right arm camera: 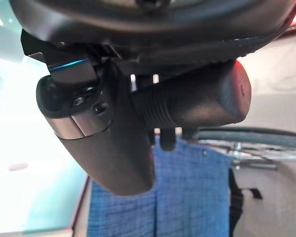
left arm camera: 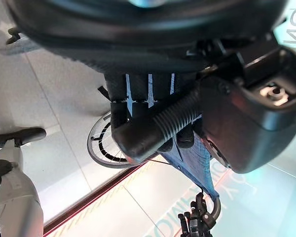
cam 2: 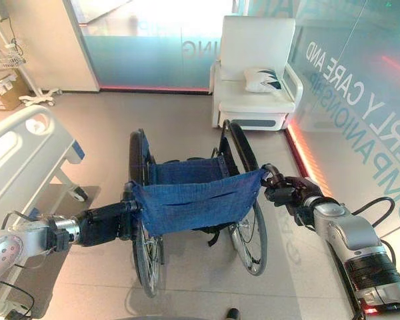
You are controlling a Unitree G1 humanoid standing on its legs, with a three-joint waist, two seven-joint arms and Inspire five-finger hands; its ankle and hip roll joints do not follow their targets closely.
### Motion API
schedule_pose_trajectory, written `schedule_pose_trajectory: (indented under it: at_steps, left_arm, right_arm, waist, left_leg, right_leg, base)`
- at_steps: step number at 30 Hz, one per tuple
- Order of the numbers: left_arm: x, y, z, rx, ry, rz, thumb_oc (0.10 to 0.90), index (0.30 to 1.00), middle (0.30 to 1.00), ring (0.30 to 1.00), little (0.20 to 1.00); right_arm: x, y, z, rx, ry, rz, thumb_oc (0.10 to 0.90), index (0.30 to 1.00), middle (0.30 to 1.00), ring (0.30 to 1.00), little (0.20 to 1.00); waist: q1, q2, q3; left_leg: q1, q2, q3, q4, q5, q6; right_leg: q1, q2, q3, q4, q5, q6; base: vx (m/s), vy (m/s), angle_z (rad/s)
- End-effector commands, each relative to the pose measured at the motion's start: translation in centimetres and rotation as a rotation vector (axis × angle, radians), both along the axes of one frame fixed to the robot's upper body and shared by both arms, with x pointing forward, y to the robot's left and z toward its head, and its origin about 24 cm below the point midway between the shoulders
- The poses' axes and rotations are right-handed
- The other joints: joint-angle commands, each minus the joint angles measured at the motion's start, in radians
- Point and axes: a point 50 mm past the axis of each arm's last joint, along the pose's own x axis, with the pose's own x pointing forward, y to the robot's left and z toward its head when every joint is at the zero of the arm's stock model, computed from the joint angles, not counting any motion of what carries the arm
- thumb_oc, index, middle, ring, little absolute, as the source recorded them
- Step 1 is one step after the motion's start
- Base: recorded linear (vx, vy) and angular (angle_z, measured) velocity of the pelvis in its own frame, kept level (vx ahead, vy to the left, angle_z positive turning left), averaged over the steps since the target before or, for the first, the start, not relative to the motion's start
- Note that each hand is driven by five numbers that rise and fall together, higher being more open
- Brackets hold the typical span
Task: Push the wheelchair next to the bed
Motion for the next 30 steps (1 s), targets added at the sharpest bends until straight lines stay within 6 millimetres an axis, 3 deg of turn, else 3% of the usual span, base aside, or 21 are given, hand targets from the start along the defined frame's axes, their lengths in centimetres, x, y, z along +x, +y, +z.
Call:
schedule_pose_trajectory:
  at_steps: [1,12,16,19,24,25,27,28,30]
  left_arm:
    - [3.6,-3.9,7.5,-0.243,-0.357,-0.144,0.400,0.300,0.300,0.300,0.300]
    - [3.8,-3.5,7.5,-0.252,-0.366,-0.080,0.400,0.300,0.300,0.300,0.300]
    - [4.3,-2.9,7.6,-0.253,-0.391,0.016,0.400,0.300,0.300,0.300,0.300]
    - [4.7,-2.5,7.6,-0.270,-0.400,0.102,0.400,0.300,0.300,0.300,0.300]
    - [5.0,-1.6,8.0,-0.287,-0.443,0.192,0.400,0.300,0.300,0.300,0.300]
    - [5.0,-1.4,8.1,-0.288,-0.447,0.196,0.400,0.300,0.300,0.300,0.300]
    - [4.9,-0.9,8.3,-0.279,-0.463,0.216,0.400,0.300,0.300,0.300,0.300]
    - [4.6,-0.7,8.2,-0.272,-0.465,0.228,0.400,0.300,0.300,0.300,0.300]
    - [4.4,-0.1,8.2,-0.262,-0.472,0.251,0.400,0.300,0.300,0.300,0.300]
  right_arm:
    - [1.6,1.0,3.4,-0.047,-0.104,0.103,0.400,0.300,0.300,0.300,0.300]
    - [1.8,1.2,4.0,-0.061,-0.110,0.138,0.400,0.300,0.300,0.300,0.300]
    - [2.3,1.5,4.8,-0.075,-0.114,0.191,0.400,0.300,0.300,0.300,0.300]
    - [2.7,1.8,5.7,-0.086,-0.123,0.229,0.400,0.300,0.300,0.300,0.300]
    - [3.6,3.1,6.8,-0.105,-0.148,0.306,0.400,0.300,0.300,0.300,0.300]
    - [3.7,3.3,6.8,-0.104,-0.151,0.312,0.400,0.300,0.300,0.300,0.300]
    - [3.8,3.9,6.5,-0.102,-0.161,0.337,0.400,0.300,0.300,0.300,0.300]
    - [3.8,4.2,6.3,-0.101,-0.165,0.349,0.400,0.300,0.300,0.300,0.300]
    - [3.8,4.8,6.2,-0.101,-0.174,0.374,0.400,0.300,0.300,0.300,0.300]
  waist:
    - [-0.037,0.009,-0.016]
    - [-0.035,0.007,-0.015]
    - [-0.030,-0.002,-0.011]
    - [-0.026,-0.008,-0.004]
    - [-0.010,-0.028,0.039]
    - [-0.006,-0.032,0.048]
    - [0.021,-0.031,0.082]
    - [0.036,-0.024,0.096]
    - [0.056,0.000,0.110]
  left_leg:
    - [-0.052,-0.047,0.022,0.010,0.039,0.034]
    - [-0.050,-0.034,0.016,0.020,0.045,0.025]
    - [-0.069,-0.008,-0.005,0.083,0.045,0.002]
    - [-0.101,0.020,-0.008,0.172,0.059,-0.019]
    - [-0.234,0.079,-0.023,0.518,0.196,-0.026]
    - [-0.253,0.073,-0.023,0.548,0.201,-0.020]
    - [-0.326,-0.013,-0.058,0.574,0.185,0.016]
    - [-0.352,-0.049,-0.061,0.553,0.190,0.023]
    - [-0.365,-0.074,-0.058,0.432,0.234,0.015]
  right_leg:
    - [0.106,0.037,-0.038,0.012,-0.124,-0.029]
    - [0.108,0.053,-0.044,0.017,-0.132,-0.041]
    - [0.102,0.071,-0.053,0.040,-0.147,-0.064]
    - [0.091,0.075,-0.061,0.060,-0.154,-0.080]
    - [0.069,0.111,-0.065,0.134,-0.190,-0.151]
    - [0.072,0.117,-0.058,0.142,-0.193,-0.158]
    - [0.092,0.140,-0.013,0.170,-0.205,-0.162]
    - [0.109,0.157,0.008,0.174,-0.213,-0.159]
    - [0.143,0.192,0.025,0.175,-0.232,-0.149]
  base:
    - [0.00,0.000,0.00]
    - [0.01,-0.045,0.00]
    - [0.06,-0.141,0.01]
    - [0.04,-0.104,-0.02]
    - [0.04,-0.170,-0.17]
    - [0.12,-0.158,-0.37]
    - [0.21,-0.083,0.04]
    - [0.24,-0.024,0.15]
    - [0.30,0.034,-0.04]
